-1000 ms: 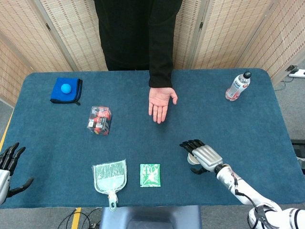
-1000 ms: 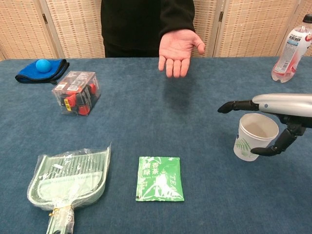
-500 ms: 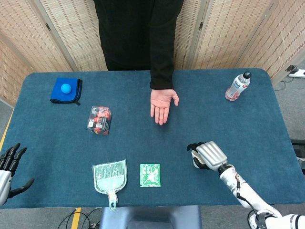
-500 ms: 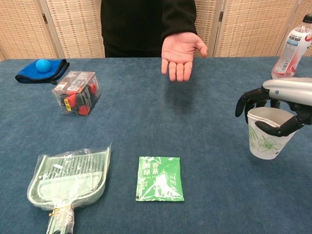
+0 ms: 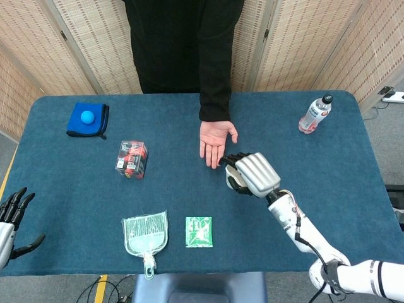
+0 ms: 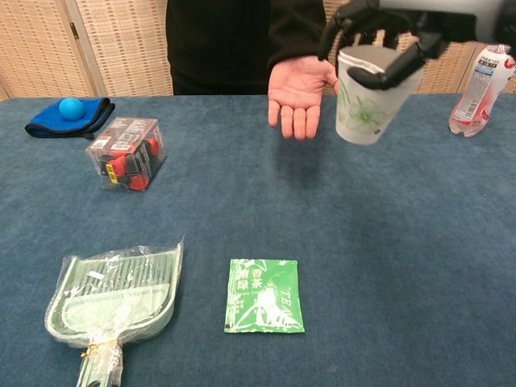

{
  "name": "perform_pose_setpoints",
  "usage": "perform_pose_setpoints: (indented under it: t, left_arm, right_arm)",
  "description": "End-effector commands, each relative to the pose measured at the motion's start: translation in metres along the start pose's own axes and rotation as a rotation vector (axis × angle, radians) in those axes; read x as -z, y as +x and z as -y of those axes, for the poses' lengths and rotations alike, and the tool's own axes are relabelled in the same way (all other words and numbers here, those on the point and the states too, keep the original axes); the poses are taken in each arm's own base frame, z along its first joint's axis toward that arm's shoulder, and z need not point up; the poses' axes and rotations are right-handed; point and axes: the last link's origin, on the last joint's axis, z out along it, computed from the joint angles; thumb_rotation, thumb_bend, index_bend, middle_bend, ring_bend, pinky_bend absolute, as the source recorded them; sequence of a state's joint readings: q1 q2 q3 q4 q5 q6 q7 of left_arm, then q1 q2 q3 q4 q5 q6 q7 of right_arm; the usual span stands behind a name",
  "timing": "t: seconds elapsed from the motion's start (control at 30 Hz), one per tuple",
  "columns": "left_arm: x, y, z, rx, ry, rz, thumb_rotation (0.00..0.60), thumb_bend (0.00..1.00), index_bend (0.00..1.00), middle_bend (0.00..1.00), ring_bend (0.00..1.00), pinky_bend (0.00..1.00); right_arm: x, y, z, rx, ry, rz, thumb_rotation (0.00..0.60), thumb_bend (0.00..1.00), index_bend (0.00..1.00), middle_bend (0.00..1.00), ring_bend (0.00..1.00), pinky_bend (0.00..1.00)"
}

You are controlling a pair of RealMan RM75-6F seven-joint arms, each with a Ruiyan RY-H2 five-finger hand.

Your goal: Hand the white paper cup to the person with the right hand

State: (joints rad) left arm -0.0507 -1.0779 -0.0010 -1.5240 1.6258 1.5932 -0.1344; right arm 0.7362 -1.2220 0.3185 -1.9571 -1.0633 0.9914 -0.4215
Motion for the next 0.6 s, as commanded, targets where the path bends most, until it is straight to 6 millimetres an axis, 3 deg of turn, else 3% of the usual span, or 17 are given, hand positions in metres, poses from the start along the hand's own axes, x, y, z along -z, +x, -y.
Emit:
perform_pose_setpoints:
  t: [0.03,0.3,0.6]
  left_arm:
    - [0.000,0.001,0.002,0.003,0.002,0.000,0.600,0.27,0.07,0.00,0.00,0.17]
    - [-0.004,0.003,0.009,0.021,0.030,0.003,0.600,0.27,0.07,0.00,0.00,0.17]
    - [-0.007,0.007,0.017,0.037,0.057,0.004,0.600,0.27,0.07,0.00,0.00,0.17]
  right_arm:
    - [-0.043,0.012,0.022,0.005,-0.011,-0.048,0.600,0.41,0.34,0.42,0.42,0.55]
    - [-0.091,0.003,0.027,0.054,-0.070,-0.051,0.600,0.41,0.34,0.41,0.41,0.55]
    - [-0.112,-0.013,0.019,0.069,-0.092,0.012,0.600,0.37,0.33,0.33,0.35,0.48]
